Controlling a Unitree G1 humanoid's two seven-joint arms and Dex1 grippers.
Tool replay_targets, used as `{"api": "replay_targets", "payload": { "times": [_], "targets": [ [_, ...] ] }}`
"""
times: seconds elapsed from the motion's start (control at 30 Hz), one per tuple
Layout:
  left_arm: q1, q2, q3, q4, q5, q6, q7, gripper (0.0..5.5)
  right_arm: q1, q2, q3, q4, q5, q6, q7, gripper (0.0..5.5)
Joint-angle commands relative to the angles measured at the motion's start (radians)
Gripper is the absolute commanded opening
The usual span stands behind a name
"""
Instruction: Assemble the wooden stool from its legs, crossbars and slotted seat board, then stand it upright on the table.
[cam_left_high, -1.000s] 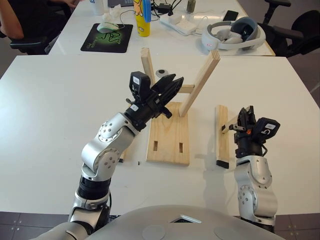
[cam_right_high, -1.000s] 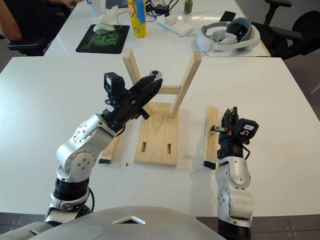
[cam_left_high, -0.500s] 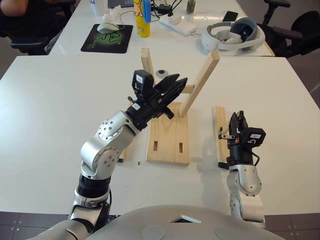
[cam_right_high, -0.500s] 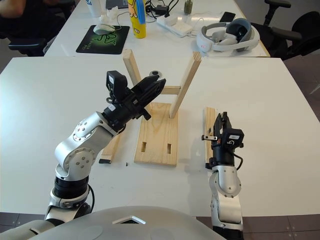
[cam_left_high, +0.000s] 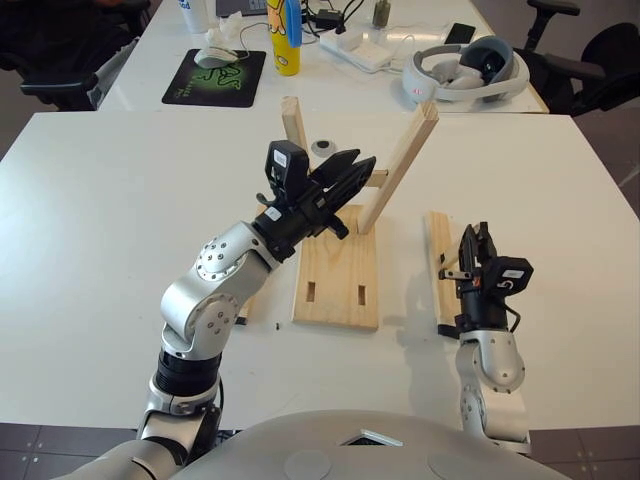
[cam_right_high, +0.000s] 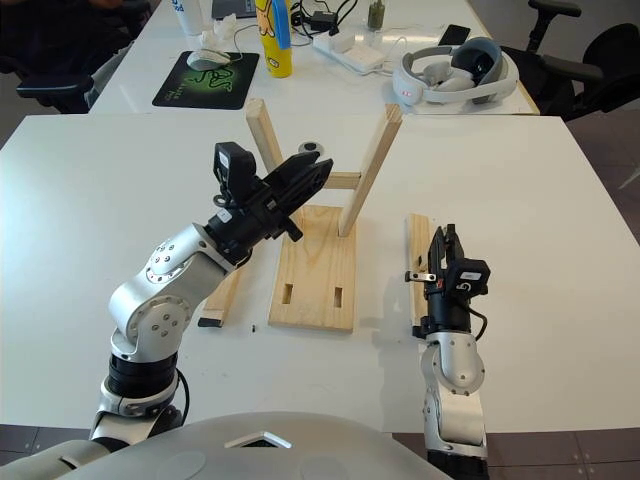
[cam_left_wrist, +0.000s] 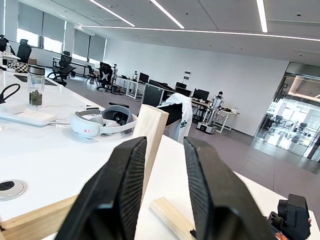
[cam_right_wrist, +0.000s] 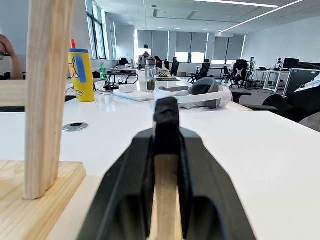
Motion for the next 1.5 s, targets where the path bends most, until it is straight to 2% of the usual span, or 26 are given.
{"api": "replay_targets", "payload": {
  "times": [0.03, 0.33, 0.5, 0.6, 0.77, 0.9, 1.0, 1.43, 1.5],
  "targets": [
    [0.014, -0.008, -0.003, -0.009, 0.019, -0.007, 0.007, 1.35, 0.033, -0.011, 0.006, 0.057, 0.002, 0.089, 0.021, 0.8],
    [0.031, -0.016, -0.016, -0.011, 0.037, -0.022, 0.001, 1.35, -0.002, -0.021, -0.014, -0.023, 0.017, 0.121, 0.027, 2.1],
    [0.059, -0.031, -0.02, -0.016, 0.066, -0.052, 0.018, 1.35, -0.058, -0.069, -0.026, -0.098, 0.049, 0.201, 0.07, 2.87],
    [0.083, -0.043, -0.025, -0.019, 0.09, -0.079, 0.029, 1.35, -0.109, -0.124, -0.044, -0.224, 0.097, 0.304, 0.105, 2.87],
    [0.14, -0.062, -0.042, -0.042, 0.136, -0.127, 0.059, 1.35, -0.327, -0.234, -0.133, -0.407, 0.251, 0.576, 0.098, 2.87],
    [0.164, -0.091, -0.062, -0.033, 0.173, -0.172, 0.08, 1.35, -0.527, -0.261, -0.162, -0.355, 0.34, 0.707, 0.076, 2.36],
    [0.155, -0.111, -0.066, -0.02, 0.186, -0.188, 0.09, 1.35, -0.579, -0.267, -0.16, -0.289, 0.324, 0.77, 0.05, 1.92],
    [0.162, -0.12, -0.059, -0.005, 0.22, -0.201, 0.097, 1.35, -0.51, -0.324, -0.171, -0.24, 0.281, 0.816, 0.101, 0.09],
    [0.16, -0.125, -0.059, 0.0, 0.225, -0.206, 0.098, 1.35, -0.513, -0.327, -0.167, -0.228, 0.281, 0.818, 0.108, 0.02]
  ]
}}
